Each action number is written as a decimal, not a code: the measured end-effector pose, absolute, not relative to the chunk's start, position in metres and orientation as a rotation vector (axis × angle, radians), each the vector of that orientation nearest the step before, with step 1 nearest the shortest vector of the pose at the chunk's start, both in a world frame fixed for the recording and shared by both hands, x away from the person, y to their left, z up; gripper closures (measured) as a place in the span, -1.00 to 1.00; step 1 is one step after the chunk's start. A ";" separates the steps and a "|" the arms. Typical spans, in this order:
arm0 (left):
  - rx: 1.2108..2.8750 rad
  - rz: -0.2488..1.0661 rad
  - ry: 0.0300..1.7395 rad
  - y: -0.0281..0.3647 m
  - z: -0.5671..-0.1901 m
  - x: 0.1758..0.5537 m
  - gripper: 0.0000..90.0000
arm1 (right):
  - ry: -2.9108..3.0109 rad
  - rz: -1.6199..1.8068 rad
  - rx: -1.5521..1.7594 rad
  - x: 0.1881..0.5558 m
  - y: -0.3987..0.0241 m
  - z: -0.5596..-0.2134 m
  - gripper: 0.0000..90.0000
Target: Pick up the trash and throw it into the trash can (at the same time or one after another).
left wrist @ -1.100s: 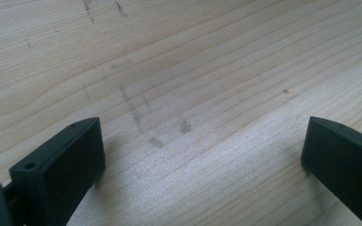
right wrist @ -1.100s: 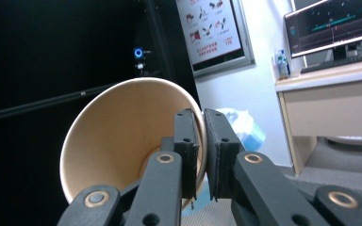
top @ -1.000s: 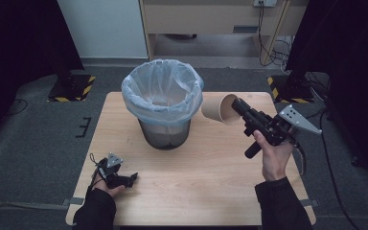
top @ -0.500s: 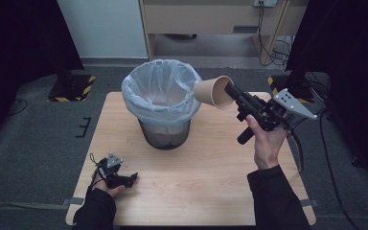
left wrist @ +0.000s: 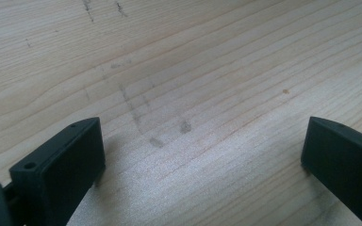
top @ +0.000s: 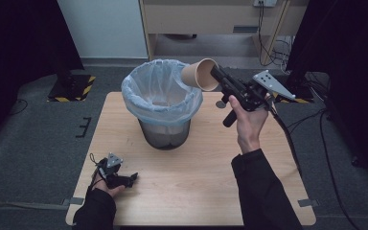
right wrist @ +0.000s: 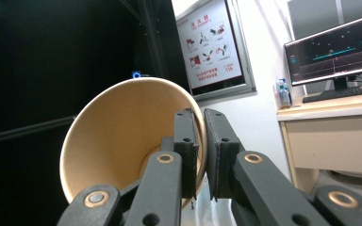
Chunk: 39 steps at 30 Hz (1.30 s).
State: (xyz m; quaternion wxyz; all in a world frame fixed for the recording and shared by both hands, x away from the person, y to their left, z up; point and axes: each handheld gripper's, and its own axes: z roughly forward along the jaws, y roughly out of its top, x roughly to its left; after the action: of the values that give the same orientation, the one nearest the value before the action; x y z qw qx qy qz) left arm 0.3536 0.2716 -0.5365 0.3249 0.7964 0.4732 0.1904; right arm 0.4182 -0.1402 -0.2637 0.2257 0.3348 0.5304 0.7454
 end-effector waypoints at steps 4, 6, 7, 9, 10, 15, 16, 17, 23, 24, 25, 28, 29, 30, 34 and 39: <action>2.086 0.499 1.241 0.272 -0.537 0.354 -1.00 | 1.484 2.034 0.947 0.436 -0.123 -0.269 0.88; 2.087 0.499 1.241 0.272 -0.537 0.354 -1.00 | 1.498 2.018 0.963 0.446 -0.113 -0.274 0.88; 2.087 0.500 1.241 0.272 -0.537 0.354 -1.00 | 1.507 2.006 0.968 0.450 -0.107 -0.276 0.88; 2.087 0.500 1.240 0.272 -0.537 0.354 -1.00 | 1.519 2.003 0.987 0.457 -0.099 -0.282 0.88; 2.087 0.500 1.240 0.272 -0.537 0.354 -1.00 | 1.529 1.985 0.998 0.462 -0.094 -0.286 0.87; 2.087 0.500 1.240 0.272 -0.537 0.354 -1.00 | 1.591 1.946 1.010 0.478 -0.078 -0.302 0.65; 2.087 0.500 1.240 0.272 -0.537 0.354 -1.00 | 1.613 1.940 1.011 0.481 -0.076 -0.304 0.53; 2.087 0.500 1.240 0.272 -0.537 0.354 -1.00 | 1.613 1.940 1.011 0.481 -0.076 -0.304 0.53; 2.088 0.499 1.241 0.272 -0.536 0.354 -1.00 | 1.712 1.875 0.947 0.474 -0.088 -0.310 0.04; 2.089 0.499 1.241 0.272 -0.536 0.354 -1.00 | 1.703 1.889 0.954 0.470 -0.092 -0.311 -0.07; 2.089 0.499 1.240 0.272 -0.536 0.354 -1.00 | 1.714 1.875 0.950 0.466 -0.098 -0.311 -0.17; 2.089 0.499 1.240 0.272 -0.536 0.354 -1.00 | 1.772 1.824 0.936 0.448 -0.117 -0.323 -0.29; 2.089 0.499 1.241 0.272 -0.536 0.354 -1.00 | 1.785 1.807 0.940 0.444 -0.122 -0.327 -0.31; 2.089 0.499 1.241 0.272 -0.536 0.354 -1.00 | 1.816 1.777 0.948 0.437 -0.129 -0.335 -0.35; 2.089 0.499 1.241 0.272 -0.536 0.354 -1.00 | 1.875 1.707 1.004 0.422 -0.154 -0.365 -0.44; 2.088 0.499 1.241 0.272 -0.537 0.354 -1.00 | 1.961 1.582 1.102 0.411 -0.186 -0.408 -0.50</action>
State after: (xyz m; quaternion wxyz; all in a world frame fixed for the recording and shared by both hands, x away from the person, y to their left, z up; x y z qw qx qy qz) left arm 0.3536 0.2716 -0.5365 0.3249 0.7965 0.4731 0.1903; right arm 0.4111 -0.1855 -0.4084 0.1947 0.3930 0.6994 0.5644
